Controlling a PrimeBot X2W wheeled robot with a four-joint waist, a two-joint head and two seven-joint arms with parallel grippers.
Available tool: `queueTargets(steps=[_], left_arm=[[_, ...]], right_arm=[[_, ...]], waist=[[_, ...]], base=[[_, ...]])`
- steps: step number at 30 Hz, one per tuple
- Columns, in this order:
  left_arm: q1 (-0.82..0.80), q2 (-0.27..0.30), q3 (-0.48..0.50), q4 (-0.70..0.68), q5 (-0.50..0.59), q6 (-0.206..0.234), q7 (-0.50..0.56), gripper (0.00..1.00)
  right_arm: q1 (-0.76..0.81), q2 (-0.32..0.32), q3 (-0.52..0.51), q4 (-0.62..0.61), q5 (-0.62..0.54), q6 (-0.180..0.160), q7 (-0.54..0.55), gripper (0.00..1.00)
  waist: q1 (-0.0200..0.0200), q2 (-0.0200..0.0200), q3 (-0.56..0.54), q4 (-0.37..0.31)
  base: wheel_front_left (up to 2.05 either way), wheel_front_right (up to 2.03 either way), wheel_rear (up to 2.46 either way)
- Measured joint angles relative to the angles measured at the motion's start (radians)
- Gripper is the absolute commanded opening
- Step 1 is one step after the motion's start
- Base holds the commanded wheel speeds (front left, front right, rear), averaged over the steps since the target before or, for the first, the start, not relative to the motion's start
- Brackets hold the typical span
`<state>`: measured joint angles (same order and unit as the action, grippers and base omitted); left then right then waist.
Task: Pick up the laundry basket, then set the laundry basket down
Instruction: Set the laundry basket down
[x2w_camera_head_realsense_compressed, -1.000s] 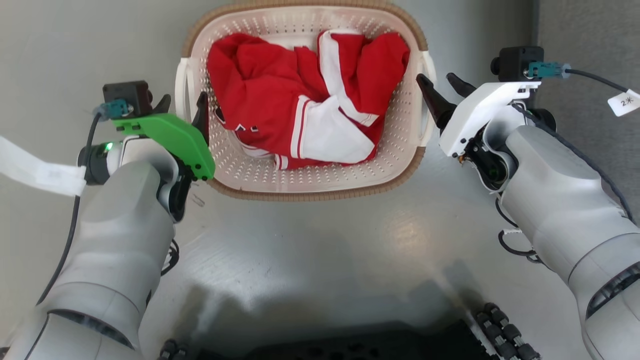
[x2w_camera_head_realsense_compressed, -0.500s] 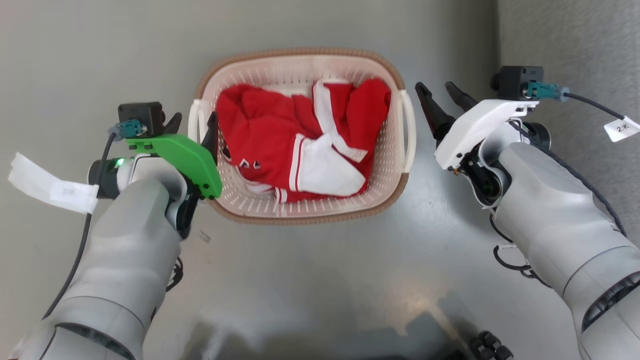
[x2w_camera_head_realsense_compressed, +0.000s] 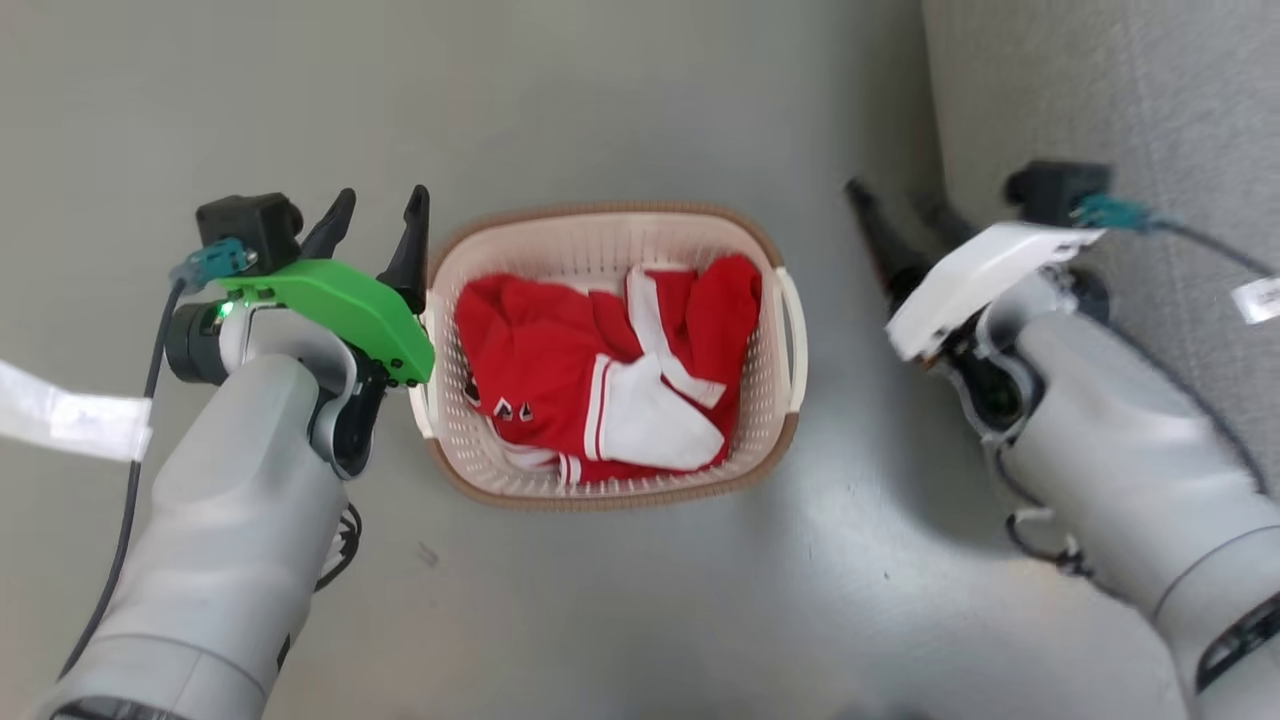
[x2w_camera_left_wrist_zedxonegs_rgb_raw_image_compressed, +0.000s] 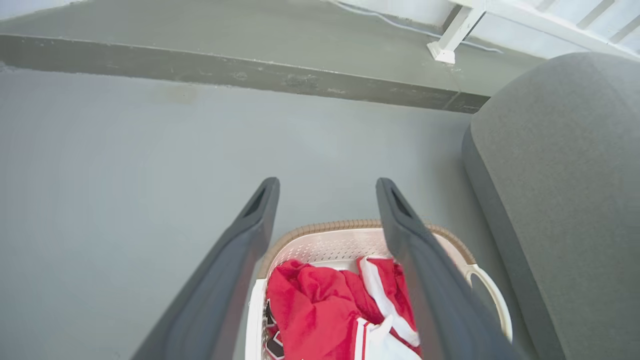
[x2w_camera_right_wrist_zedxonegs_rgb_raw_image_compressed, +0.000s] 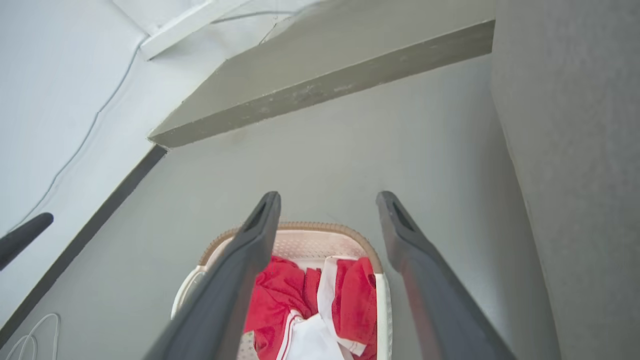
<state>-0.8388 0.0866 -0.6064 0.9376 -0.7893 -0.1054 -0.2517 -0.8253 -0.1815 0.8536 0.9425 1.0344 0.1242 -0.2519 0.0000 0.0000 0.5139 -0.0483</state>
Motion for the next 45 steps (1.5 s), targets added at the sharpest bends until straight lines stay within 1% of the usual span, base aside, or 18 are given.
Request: queueTargets(steps=[3,7,11,12,13,18,22,28,31,33,34,41,45], left_arm=[[0.035,0.007,0.039,-0.054,0.013,0.006,0.000,1.00],[0.089,0.022,0.088,-0.123,0.030,0.011,0.000,1.00],[0.142,0.022,0.131,-0.199,0.067,0.012,0.000,1.00],[0.154,0.023,0.145,-0.218,0.075,0.018,0.000,1.00],[0.184,0.025,0.167,-0.249,0.083,0.018,0.000,1.00],[0.279,0.023,0.211,-0.328,0.125,0.019,0.000,1.00],[0.330,0.019,0.258,-0.415,0.154,0.019,0.000,1.00],[0.458,0.019,0.317,-0.489,0.198,0.028,0.000,1.00],[0.514,0.019,0.331,-0.521,0.210,0.028,0.000,1.00],[0.537,0.018,0.343,-0.543,0.223,0.028,0.000,1.00],[0.547,0.018,0.348,-0.555,0.233,0.029,0.000,1.00],[0.618,0.007,0.370,-0.616,0.270,0.035,0.000,1.00],[0.647,-0.001,0.376,-0.639,0.287,0.035,0.000,1.00]], right_arm=[[0.000,-0.030,-0.076,-0.053,-0.028,0.000,0.000,1.00],[-0.003,-0.071,-0.168,-0.128,-0.102,-0.002,0.000,1.00],[0.020,-0.082,-0.243,-0.216,-0.173,-0.021,0.000,1.00],[0.037,-0.081,-0.257,-0.236,-0.191,-0.022,0.000,1.00],[0.078,-0.080,-0.289,-0.280,-0.223,-0.039,0.000,1.00],[0.182,-0.080,-0.368,-0.375,-0.303,-0.071,0.000,1.00],[0.283,-0.081,-0.435,-0.443,-0.356,-0.109,0.000,1.00],[0.395,-0.051,-0.479,-0.532,-0.420,-0.135,0.000,1.00],[0.425,-0.051,-0.492,-0.581,-0.456,-0.145,0.000,1.00],[0.445,-0.051,-0.498,-0.604,-0.479,-0.145,0.000,1.00],[0.460,-0.051,-0.500,-0.615,-0.488,-0.151,0.000,1.00],[0.559,-0.050,-0.519,-0.664,-0.533,-0.169,0.000,1.00],[0.591,-0.048,-0.523,-0.689,-0.556,-0.169,0.000,1.00]], waist=[[0.0000,0.0000,-0.038,0.001],[0.0000,0.0000,-0.089,0.004],[0.0000,0.0000,-0.141,0.008],[0.0000,0.0000,-0.153,0.009],[0.0000,0.0000,-0.179,0.010],[0.0000,0.0000,-0.243,0.012],[0.0000,0.0000,-0.295,0.015],[-0.0001,0.0000,-0.371,0.018],[-0.0001,0.0000,-0.406,0.018],[-0.0001,0.0000,-0.426,0.017],[-0.0001,0.0000,-0.435,0.017],[0.0000,0.0000,-0.473,0.014],[0.0000,0.0000,-0.479,0.014]], base=[[0.00,0.00,0.00],[0.00,0.00,0.00],[0.00,0.00,0.00],[0.00,0.00,0.00],[0.00,0.00,0.00],[0.00,0.00,0.00],[0.00,0.00,0.00],[0.00,0.00,0.00],[0.00,0.00,0.00],[0.00,0.00,0.00],[0.00,0.00,0.00],[0.00,0.00,0.00],[0.00,0.00,0.00]])
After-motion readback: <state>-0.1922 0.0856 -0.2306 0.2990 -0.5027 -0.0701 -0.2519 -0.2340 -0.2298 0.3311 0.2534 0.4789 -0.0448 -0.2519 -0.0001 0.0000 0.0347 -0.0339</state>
